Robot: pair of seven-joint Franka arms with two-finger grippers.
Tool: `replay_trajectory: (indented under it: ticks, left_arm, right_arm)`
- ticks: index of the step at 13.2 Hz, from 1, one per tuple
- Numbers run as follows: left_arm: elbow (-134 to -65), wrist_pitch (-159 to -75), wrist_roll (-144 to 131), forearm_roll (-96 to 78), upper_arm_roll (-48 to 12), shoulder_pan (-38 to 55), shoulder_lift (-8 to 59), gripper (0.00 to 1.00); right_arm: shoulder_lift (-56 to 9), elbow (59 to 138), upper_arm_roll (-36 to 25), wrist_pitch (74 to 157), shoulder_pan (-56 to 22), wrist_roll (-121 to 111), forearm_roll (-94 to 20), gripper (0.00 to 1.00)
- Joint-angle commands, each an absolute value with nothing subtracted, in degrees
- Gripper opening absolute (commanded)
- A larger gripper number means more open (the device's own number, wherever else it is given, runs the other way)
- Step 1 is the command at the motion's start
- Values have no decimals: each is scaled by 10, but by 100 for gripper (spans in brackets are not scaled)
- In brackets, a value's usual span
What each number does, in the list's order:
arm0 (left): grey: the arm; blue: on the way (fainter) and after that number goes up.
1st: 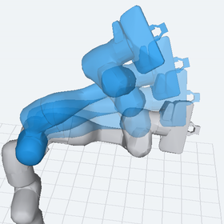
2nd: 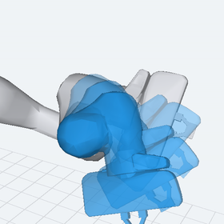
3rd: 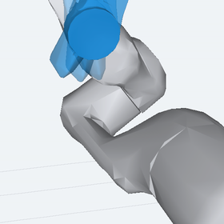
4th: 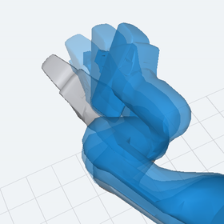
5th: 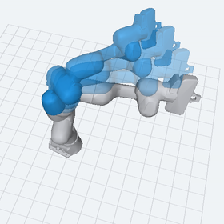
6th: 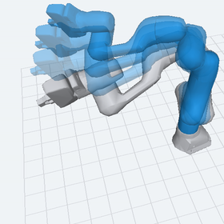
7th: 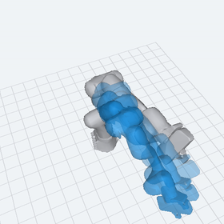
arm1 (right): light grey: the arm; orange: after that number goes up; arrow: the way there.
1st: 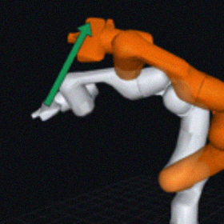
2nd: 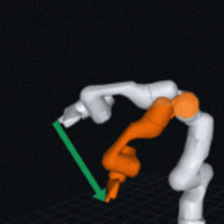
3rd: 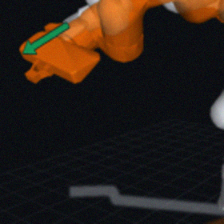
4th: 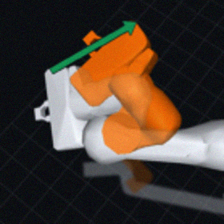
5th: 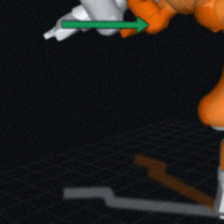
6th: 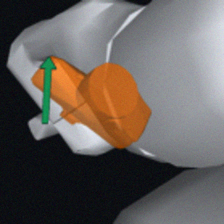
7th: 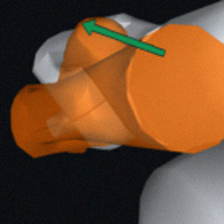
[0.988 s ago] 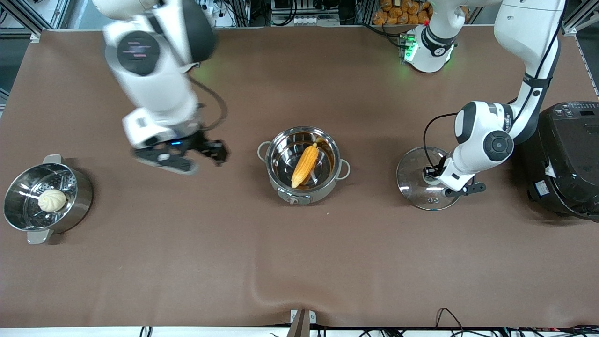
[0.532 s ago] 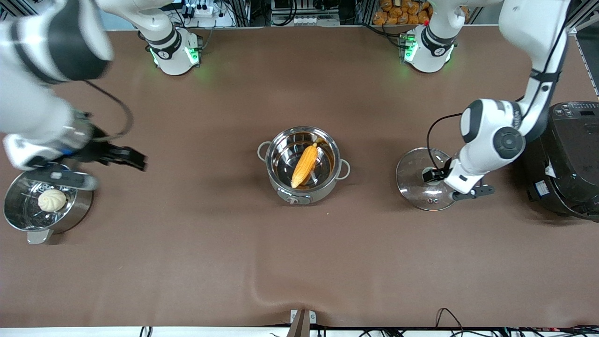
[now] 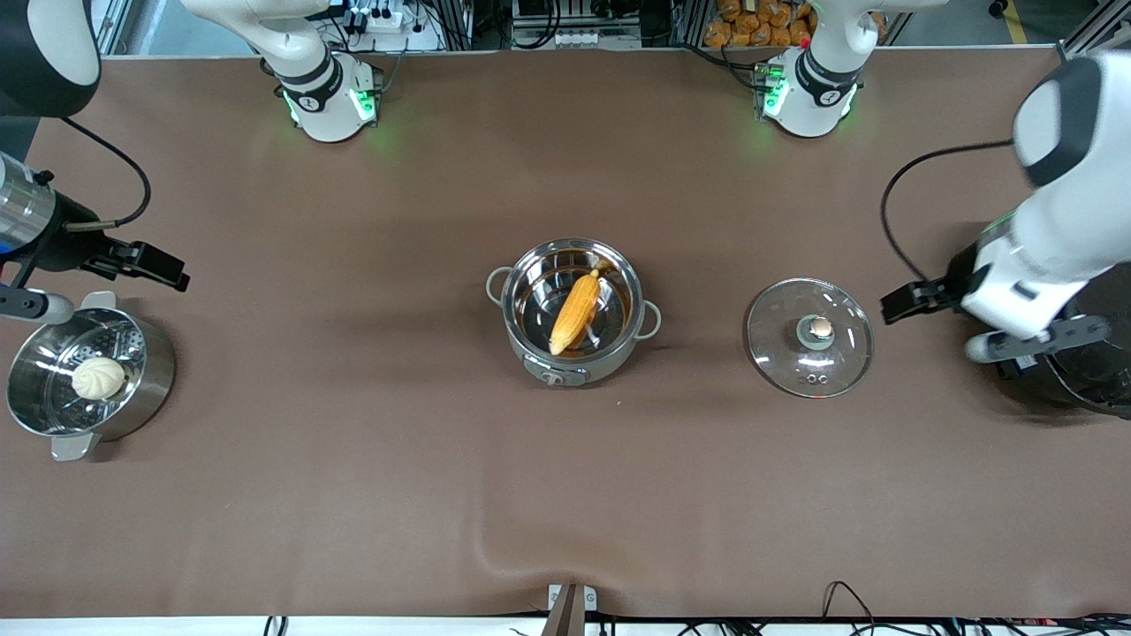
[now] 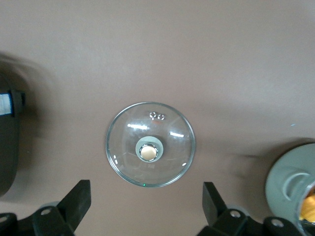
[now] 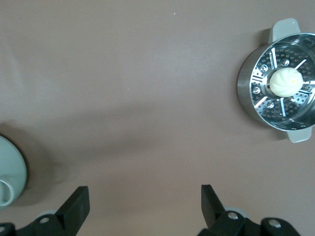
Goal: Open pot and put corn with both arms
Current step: 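Release the lid and raise the left gripper away from it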
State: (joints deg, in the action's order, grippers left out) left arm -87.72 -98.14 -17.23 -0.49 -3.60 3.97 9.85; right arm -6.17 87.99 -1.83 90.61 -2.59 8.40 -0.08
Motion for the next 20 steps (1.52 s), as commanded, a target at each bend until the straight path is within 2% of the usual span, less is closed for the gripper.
replay_trajectory:
  ticks: [1, 5, 8, 13, 18, 20]
  left_arm:
    - [-857, -944, -172, -17, -41, 35, 69, 100]
    - [-816, -861, -171, -11, -38, 29, 62, 100]
    - [-809, -842, -162, -10, -37, 26, 63, 100]
    - [-814, -841, -134, 0, -35, 19, 40, 100]
    - [-858, -850, -120, -2, -18, 41, 12, 100]
    - [-903, -876, -119, -2, -18, 42, -20, 100]
  right_arm:
    - [-43, 901, -7, 909, 18, -7, -1, 100]
    - [-33, 902, -7, 912, 21, -23, -18, 100]
    - [-33, 904, -7, 911, 50, -87, -18, 100]
    - [-35, 904, -7, 916, 47, -83, -18, 100]
    - [-28, 914, -7, 912, 52, -80, -18, 100]
    - [-30, 914, -7, 912, 52, -79, -18, 100]
